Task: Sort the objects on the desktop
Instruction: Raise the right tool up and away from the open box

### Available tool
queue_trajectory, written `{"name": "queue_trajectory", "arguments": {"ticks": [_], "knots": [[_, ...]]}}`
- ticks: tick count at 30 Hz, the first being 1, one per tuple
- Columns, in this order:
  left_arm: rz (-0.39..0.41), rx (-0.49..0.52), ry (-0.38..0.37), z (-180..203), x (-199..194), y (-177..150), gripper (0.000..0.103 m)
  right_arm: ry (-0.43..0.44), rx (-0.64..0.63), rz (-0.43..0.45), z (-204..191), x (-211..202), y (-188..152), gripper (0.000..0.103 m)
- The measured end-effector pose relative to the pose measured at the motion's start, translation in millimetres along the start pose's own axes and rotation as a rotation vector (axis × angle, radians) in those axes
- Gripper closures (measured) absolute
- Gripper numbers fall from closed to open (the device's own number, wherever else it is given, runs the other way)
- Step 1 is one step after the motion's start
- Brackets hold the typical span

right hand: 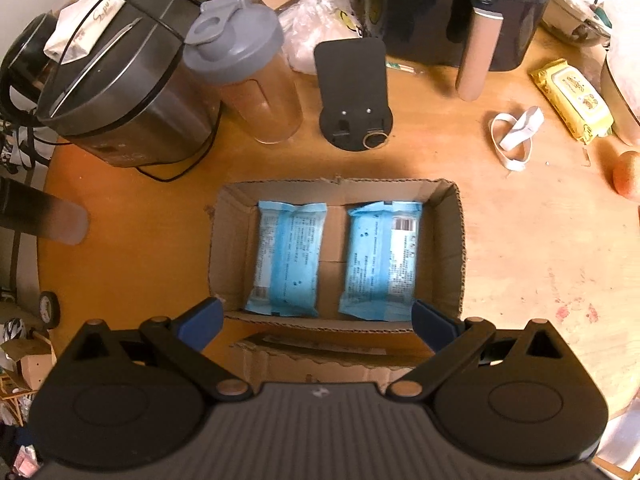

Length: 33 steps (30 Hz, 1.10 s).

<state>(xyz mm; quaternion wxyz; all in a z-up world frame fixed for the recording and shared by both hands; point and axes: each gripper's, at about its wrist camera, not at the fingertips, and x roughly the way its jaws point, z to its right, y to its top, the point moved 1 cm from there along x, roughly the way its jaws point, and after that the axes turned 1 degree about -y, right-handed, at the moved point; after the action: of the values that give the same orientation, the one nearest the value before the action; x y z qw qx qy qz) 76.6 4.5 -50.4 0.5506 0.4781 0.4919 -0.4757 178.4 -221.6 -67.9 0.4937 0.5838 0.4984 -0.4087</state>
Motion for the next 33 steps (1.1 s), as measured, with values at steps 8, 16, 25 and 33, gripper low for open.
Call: {"name": "queue_trajectory", "arguments": {"ticks": [8,16,25,33], "knots": [[-0.006,0.019,0.012,15,4,-2,0.0,-0.045,-0.004,0.008,21,1,-2,0.0],[-0.014,0.043,0.027,32,10,-4,0.0,-0.072,0.011,0.014,45,2,1,0.0],[-0.018,0.06,0.023,48,12,-5,0.0,-0.09,0.035,0.013,72,3,0,0.0],[-0.017,0.077,0.018,63,13,-4,0.0,-0.105,0.056,0.005,96,4,-1,0.0]]}}
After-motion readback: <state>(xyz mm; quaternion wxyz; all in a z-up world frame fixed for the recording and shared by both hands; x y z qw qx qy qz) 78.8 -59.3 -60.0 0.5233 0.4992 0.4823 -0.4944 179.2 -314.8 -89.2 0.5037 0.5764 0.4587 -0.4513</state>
